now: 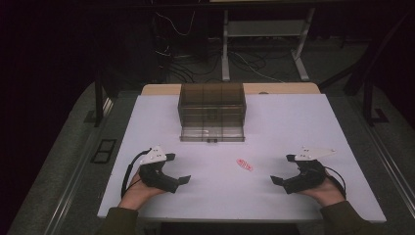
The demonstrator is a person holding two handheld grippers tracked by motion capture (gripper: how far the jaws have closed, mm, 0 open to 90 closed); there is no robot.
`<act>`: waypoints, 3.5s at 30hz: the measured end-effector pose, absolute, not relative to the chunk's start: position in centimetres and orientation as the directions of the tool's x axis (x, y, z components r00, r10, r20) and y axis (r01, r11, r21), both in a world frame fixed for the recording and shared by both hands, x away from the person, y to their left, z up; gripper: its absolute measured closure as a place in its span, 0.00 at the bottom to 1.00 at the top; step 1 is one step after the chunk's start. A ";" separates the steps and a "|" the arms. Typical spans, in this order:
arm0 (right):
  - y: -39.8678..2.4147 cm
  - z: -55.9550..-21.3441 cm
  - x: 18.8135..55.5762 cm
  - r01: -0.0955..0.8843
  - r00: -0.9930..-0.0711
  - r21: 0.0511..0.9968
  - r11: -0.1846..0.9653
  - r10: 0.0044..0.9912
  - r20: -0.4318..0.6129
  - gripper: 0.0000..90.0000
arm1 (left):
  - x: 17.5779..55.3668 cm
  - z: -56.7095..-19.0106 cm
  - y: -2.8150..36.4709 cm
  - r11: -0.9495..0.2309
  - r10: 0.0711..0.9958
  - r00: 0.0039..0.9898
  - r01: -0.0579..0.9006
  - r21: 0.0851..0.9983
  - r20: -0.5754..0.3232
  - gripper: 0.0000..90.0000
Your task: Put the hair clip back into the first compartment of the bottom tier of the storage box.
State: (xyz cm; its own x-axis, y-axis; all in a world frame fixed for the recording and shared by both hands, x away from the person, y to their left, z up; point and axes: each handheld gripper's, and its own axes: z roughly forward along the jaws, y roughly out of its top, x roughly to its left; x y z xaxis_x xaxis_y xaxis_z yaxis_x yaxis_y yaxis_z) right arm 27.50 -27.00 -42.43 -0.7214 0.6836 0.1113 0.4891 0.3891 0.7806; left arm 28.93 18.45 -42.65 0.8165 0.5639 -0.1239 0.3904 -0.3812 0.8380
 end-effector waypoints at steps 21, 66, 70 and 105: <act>-25.1 -42.2 28.8 0.488 -0.743 0.766 0.419 0.659 0.113 0.00 | 28.7 -42.6 18.2 -0.373 0.560 0.819 0.386 0.844 -0.127 0.00; -21.0 -41.7 32.6 0.496 -0.775 0.719 0.487 0.622 0.113 0.00 | 28.5 -42.6 17.9 -0.372 0.556 0.822 0.376 0.849 -0.120 0.00; -20.7 -41.7 32.9 0.497 -0.774 0.714 0.493 0.624 0.108 0.00 | 28.5 -42.6 17.9 -0.372 0.556 0.823 0.375 0.849 -0.120 0.00; -17.8 -41.3 35.2 0.459 -0.803 0.725 0.514 0.589 0.090 0.15 | 28.5 -42.6 18.0 -0.372 0.553 0.825 0.370 0.851 -0.116 0.00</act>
State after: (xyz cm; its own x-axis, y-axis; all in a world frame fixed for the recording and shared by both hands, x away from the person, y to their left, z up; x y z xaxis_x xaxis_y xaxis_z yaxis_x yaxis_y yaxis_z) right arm 35.16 -17.82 -41.33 -0.8029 0.5892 0.0903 0.4586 0.5138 0.7251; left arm 28.49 17.96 -42.60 0.8248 0.5533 -0.1165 0.3697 -0.3719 0.8515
